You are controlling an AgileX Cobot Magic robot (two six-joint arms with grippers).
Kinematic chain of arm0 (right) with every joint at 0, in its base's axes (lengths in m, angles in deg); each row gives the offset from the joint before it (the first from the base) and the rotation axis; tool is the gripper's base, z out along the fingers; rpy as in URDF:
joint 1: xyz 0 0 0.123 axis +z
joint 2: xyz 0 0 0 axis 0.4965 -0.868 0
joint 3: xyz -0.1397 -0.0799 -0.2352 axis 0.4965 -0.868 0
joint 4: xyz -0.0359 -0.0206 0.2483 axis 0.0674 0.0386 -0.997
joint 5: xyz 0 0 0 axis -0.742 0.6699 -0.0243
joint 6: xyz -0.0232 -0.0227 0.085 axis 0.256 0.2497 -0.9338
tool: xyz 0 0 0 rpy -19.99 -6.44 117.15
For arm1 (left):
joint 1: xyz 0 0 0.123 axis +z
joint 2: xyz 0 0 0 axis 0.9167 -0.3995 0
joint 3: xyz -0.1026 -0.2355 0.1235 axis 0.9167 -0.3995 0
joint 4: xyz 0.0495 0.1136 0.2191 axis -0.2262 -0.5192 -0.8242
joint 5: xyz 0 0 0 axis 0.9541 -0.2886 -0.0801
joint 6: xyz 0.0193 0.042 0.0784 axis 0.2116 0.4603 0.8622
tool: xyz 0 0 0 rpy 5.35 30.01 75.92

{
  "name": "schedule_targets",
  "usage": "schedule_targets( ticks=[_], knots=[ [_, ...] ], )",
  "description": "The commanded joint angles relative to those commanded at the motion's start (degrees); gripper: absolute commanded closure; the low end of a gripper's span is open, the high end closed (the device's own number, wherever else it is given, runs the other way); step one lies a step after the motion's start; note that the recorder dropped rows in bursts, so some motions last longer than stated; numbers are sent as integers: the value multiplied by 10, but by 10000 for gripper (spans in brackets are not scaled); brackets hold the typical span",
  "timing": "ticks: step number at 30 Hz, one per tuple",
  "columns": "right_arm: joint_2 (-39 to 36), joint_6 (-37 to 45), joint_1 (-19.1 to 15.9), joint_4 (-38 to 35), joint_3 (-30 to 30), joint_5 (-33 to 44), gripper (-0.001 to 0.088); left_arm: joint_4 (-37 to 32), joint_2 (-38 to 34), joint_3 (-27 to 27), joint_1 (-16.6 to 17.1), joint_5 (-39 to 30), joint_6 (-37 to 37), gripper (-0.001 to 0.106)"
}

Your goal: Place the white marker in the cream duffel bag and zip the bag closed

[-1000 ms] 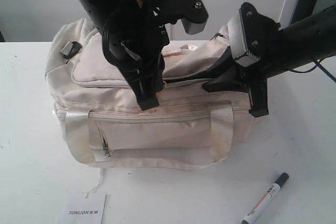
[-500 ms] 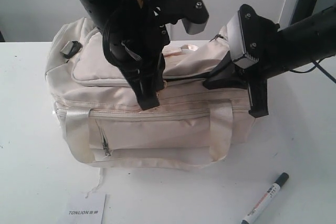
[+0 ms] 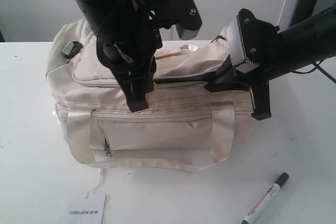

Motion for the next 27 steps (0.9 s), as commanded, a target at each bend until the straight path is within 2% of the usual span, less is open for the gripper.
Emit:
schedule_targets(
  ticks=[6, 27],
  knots=[
    [0, 0, 0, 1, 0, -3, 868, -21, 0, 0, 0, -17, -1, 1053],
    [0, -1, 0, 12, 0, -5, 868, -23, 0, 0, 0, -47, -4, 1053]
  ],
)
